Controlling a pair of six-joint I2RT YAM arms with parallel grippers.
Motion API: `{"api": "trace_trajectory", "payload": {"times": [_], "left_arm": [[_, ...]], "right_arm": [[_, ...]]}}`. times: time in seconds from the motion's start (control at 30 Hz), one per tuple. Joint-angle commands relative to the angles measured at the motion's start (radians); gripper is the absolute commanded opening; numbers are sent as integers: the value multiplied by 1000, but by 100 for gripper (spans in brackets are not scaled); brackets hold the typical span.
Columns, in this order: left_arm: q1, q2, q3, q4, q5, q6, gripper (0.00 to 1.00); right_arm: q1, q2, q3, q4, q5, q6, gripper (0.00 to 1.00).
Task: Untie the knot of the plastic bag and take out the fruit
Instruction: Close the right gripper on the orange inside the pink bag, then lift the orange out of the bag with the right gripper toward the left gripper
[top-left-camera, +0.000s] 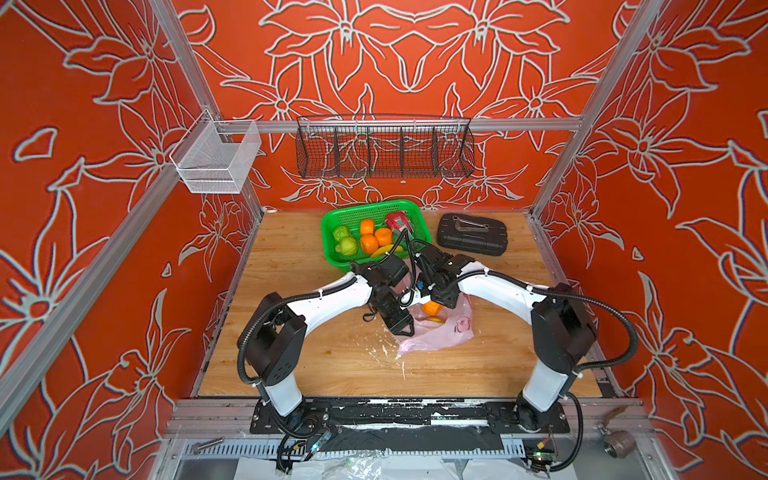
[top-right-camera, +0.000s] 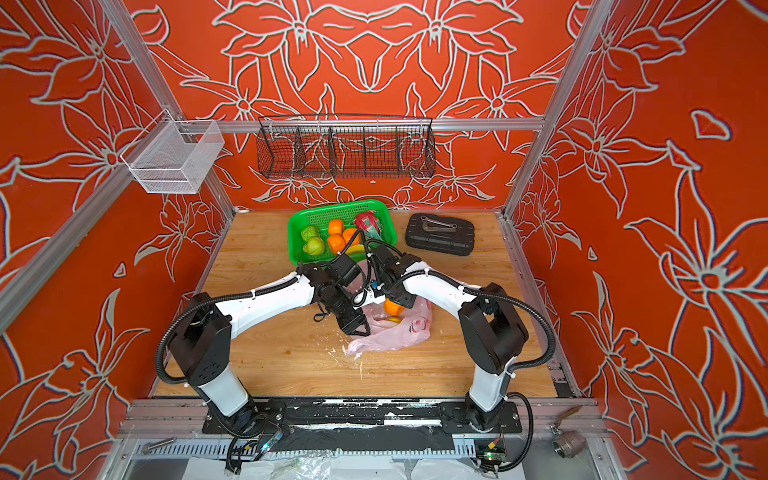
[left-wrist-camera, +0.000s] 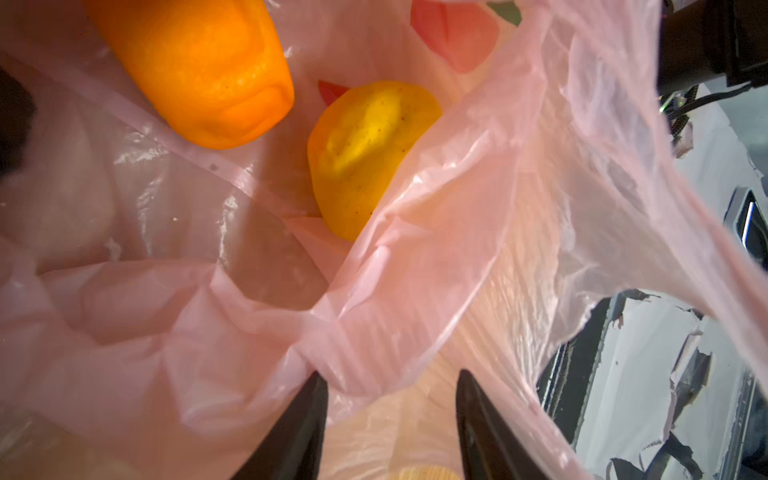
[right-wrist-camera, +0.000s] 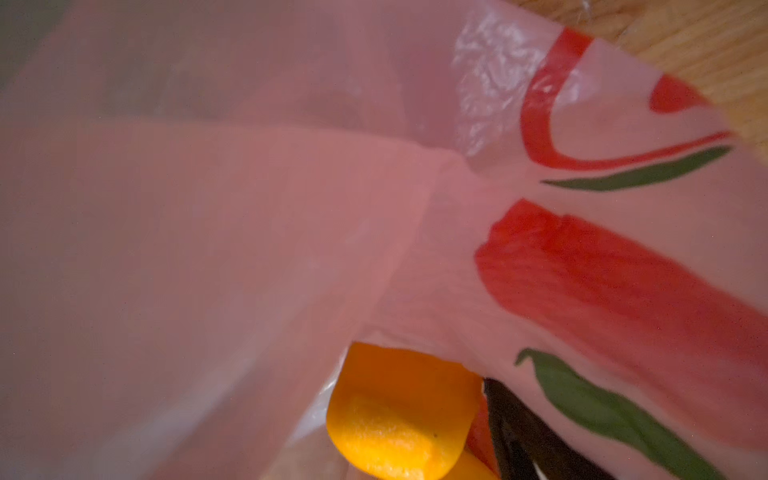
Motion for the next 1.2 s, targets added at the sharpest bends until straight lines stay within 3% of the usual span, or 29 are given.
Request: {"api": "trace_trajectory", "payload": {"times": [0.0,0.27,0.47,0.73,1.17], "left_arm": [[-5,-10,-17,-4,-10,17,51],[-5,-71,-46,53,-43,-38,51],[-1,-111,-37,67,-86,-96,55],[11,-172,-4,70,-70,-125,60],[158,-268,115,268,163,-290,72]], "right_arm": [[-2,49,12,-24,25,32,80],[-2,30,-21,0,-18,25,57],[-2,-64,-41,17,-43,12,50],[1,-240,-141,93,-121,35,47],[-11,-547,-195,241,-212,-38,47]]}}
